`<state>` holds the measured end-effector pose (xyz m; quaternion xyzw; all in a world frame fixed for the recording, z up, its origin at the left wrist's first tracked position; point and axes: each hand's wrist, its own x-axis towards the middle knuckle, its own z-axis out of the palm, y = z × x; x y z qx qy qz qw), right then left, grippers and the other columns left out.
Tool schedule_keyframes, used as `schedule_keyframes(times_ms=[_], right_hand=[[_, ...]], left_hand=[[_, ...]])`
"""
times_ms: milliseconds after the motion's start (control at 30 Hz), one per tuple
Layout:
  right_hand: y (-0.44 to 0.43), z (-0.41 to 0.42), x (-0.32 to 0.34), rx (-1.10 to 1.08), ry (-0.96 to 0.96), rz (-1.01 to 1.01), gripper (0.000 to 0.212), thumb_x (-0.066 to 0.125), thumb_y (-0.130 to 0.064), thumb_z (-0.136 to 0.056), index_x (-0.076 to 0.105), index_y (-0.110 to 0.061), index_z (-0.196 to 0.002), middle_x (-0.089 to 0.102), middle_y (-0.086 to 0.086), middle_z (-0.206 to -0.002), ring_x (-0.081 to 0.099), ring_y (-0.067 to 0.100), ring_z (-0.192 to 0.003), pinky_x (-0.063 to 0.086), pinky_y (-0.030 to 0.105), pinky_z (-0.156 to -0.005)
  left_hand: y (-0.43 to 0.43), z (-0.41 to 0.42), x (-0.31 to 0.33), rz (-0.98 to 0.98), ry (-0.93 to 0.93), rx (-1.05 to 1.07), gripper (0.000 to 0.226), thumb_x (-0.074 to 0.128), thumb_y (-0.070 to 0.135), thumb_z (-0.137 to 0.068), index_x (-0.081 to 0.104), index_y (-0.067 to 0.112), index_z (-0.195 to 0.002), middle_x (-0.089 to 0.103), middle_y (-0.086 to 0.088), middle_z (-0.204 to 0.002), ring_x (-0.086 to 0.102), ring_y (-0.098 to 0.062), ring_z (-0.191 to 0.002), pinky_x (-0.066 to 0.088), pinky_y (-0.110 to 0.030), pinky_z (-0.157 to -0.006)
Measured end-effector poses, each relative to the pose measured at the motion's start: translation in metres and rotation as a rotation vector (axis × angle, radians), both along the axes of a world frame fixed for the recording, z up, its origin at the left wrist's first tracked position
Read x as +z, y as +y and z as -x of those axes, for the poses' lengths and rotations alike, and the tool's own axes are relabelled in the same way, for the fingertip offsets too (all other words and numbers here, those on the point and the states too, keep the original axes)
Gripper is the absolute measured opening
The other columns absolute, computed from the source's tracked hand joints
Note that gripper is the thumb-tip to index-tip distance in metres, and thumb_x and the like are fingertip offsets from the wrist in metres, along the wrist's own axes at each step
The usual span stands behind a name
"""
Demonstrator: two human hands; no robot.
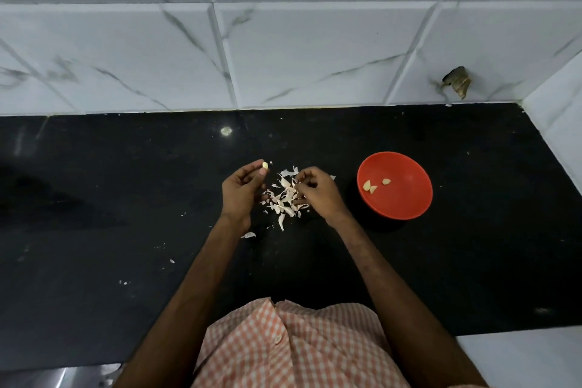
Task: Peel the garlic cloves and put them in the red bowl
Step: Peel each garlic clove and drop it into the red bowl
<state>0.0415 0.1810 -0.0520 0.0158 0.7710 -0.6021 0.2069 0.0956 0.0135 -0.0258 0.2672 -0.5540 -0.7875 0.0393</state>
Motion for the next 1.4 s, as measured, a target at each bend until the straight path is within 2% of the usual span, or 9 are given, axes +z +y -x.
schedule_keyframes(times_ms=[167, 500, 600, 733, 833, 933, 1067, 1233, 1400], right_hand=[[0.005, -0.003, 0.005, -0.057, -0.268, 0.348, 0.028, 0.043, 0.006, -0.098, 0.07, 0.003, -0.099, 0.057, 0.008, -0.072, 0.061, 0.017, -0.072, 0.063, 0.034, -0.07], [0.009, -0.005, 0.011, -0.052, -0.343, 0.621, 0.016, 0.046, -0.001, -0.097, 0.057, -0.01, -0.092, 0.046, -0.001, -0.064, 0.049, 0.011, -0.058, 0.058, 0.031, -0.06], [0.009, 0.0, 0.005, -0.085, -0.171, 0.405, 0.026, 0.055, 0.009, -0.092, 0.053, -0.015, -0.083, 0.046, -0.003, -0.067, 0.049, 0.006, -0.057, 0.059, 0.03, -0.063], [0.013, 0.003, -0.008, 0.307, 0.121, -0.342, 0.041, 0.06, 0.013, -0.087, 0.065, -0.015, -0.116, 0.053, -0.003, -0.126, 0.053, 0.005, -0.113, 0.049, 0.022, -0.092], [0.011, 0.0, -0.008, 0.153, -0.02, -0.105, 0.039, 0.057, -0.003, -0.1, 0.059, -0.014, -0.138, 0.059, 0.001, -0.14, 0.054, 0.012, -0.129, 0.044, 0.022, -0.1], [0.004, -0.006, -0.002, -0.041, -0.244, 0.201, 0.031, 0.046, -0.027, -0.108, 0.06, -0.017, -0.134, 0.065, 0.001, -0.135, 0.057, 0.014, -0.127, 0.041, 0.035, -0.111], [-0.007, -0.026, 0.001, -0.219, -0.572, 0.737, 0.055, 0.03, -0.044, -0.109, 0.061, -0.002, -0.127, 0.072, 0.013, -0.119, 0.067, 0.022, -0.112, 0.052, 0.034, -0.097], [0.005, -0.027, 0.002, -0.444, -0.617, 0.928, 0.055, 0.035, -0.042, -0.108, 0.063, 0.004, -0.117, 0.069, 0.021, -0.119, 0.073, 0.027, -0.099, 0.061, 0.034, -0.087], [0.042, -0.009, 0.009, -0.51, -0.502, 0.896, 0.044, 0.044, -0.034, -0.106, 0.06, 0.001, -0.126, 0.068, 0.018, -0.127, 0.063, 0.029, -0.124, 0.052, 0.037, -0.099]], left_hand=[[-0.002, -0.002, -0.001, -0.015, -0.002, -0.003, 0.019, 0.065, 0.008, -0.096, 0.07, 0.013, -0.114, 0.075, 0.009, -0.083, 0.059, -0.002, -0.063, 0.053, -0.021, -0.055], [-0.001, -0.001, -0.004, -0.057, 0.007, -0.003, 0.018, 0.065, 0.007, -0.096, 0.07, 0.012, -0.112, 0.075, 0.008, -0.084, 0.059, -0.003, -0.064, 0.053, -0.02, -0.053], [-0.002, 0.0, -0.005, -0.063, 0.015, -0.007, 0.017, 0.066, 0.007, -0.095, 0.071, 0.014, -0.11, 0.074, 0.009, -0.081, 0.059, -0.003, -0.064, 0.053, -0.02, -0.054], [0.0, -0.001, -0.007, -0.01, 0.026, -0.025, 0.023, 0.067, 0.006, -0.094, 0.068, 0.009, -0.117, 0.072, 0.011, -0.077, 0.063, -0.001, -0.064, 0.054, -0.02, -0.054], [0.003, -0.001, -0.008, 0.051, 0.043, -0.049, 0.028, 0.07, 0.004, -0.092, 0.068, 0.007, -0.119, 0.072, 0.01, -0.079, 0.064, -0.001, -0.067, 0.053, -0.02, -0.055], [0.006, 0.001, -0.012, 0.219, 0.058, -0.109, 0.03, 0.075, 0.003, -0.087, 0.069, 0.009, -0.116, 0.073, 0.004, -0.087, 0.068, -0.007, -0.076, 0.055, -0.021, -0.059], [0.026, 0.003, -0.018, 0.529, 0.121, -0.276, 0.034, 0.079, -0.003, -0.079, 0.071, 0.011, -0.109, 0.076, 0.004, -0.09, 0.07, -0.003, -0.08, 0.056, -0.019, -0.068], [0.038, 0.008, -0.026, 0.484, 0.149, -0.268, 0.03, 0.072, -0.007, -0.085, 0.07, 0.011, -0.109, 0.077, 0.001, -0.098, 0.072, -0.009, -0.091, 0.059, -0.029, -0.075], [0.011, 0.005, -0.04, 0.458, 0.01, -0.036, 0.014, 0.064, 0.014, -0.098, 0.072, 0.017, -0.11, 0.076, -0.002, -0.097, 0.071, -0.017, -0.085, 0.06, -0.035, -0.07]])
